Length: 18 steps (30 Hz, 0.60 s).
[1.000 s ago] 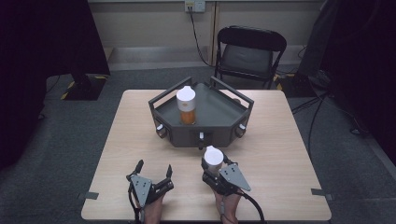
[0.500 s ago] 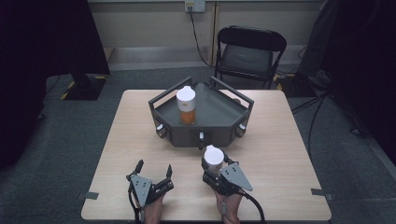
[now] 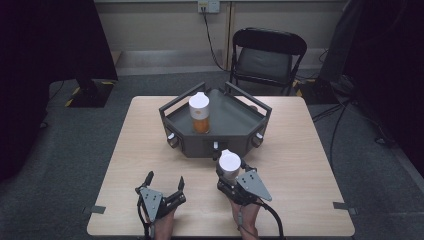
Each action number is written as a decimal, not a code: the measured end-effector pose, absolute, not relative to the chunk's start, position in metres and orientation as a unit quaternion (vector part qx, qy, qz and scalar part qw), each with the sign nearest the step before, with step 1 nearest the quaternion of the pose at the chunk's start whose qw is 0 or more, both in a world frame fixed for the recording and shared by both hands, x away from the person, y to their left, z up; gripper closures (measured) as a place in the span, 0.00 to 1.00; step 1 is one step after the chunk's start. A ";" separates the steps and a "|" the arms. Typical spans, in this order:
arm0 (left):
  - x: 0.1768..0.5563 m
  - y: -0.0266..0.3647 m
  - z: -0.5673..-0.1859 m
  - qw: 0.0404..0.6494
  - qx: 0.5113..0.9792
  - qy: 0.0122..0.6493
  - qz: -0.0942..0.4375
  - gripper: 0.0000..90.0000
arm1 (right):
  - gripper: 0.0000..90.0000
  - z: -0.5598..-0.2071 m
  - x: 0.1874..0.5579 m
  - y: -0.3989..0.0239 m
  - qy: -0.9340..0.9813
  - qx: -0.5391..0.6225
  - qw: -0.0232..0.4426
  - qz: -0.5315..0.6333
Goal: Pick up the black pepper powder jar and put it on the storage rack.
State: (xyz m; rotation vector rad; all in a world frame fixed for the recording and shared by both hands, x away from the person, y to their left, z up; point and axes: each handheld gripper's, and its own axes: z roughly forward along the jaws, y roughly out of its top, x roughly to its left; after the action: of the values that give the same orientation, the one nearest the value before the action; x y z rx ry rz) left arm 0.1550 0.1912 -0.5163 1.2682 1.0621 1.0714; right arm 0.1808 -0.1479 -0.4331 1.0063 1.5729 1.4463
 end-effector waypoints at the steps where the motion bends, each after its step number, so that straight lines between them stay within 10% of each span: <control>1: 0.155 0.191 -0.516 0.553 0.536 0.449 0.453 0.00 | 0.33 -0.432 0.181 -0.148 0.616 0.394 0.380 0.567; 18: 0.155 0.191 -0.516 0.552 0.537 0.449 0.453 0.00 | 0.33 -0.400 0.192 -0.150 0.620 0.379 0.393 0.564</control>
State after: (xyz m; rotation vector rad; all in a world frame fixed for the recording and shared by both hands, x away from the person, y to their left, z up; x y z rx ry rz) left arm 0.1550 0.1912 -0.5162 1.2689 1.0620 1.0711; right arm 0.1922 -0.1499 -0.3997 0.9612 1.5724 1.4313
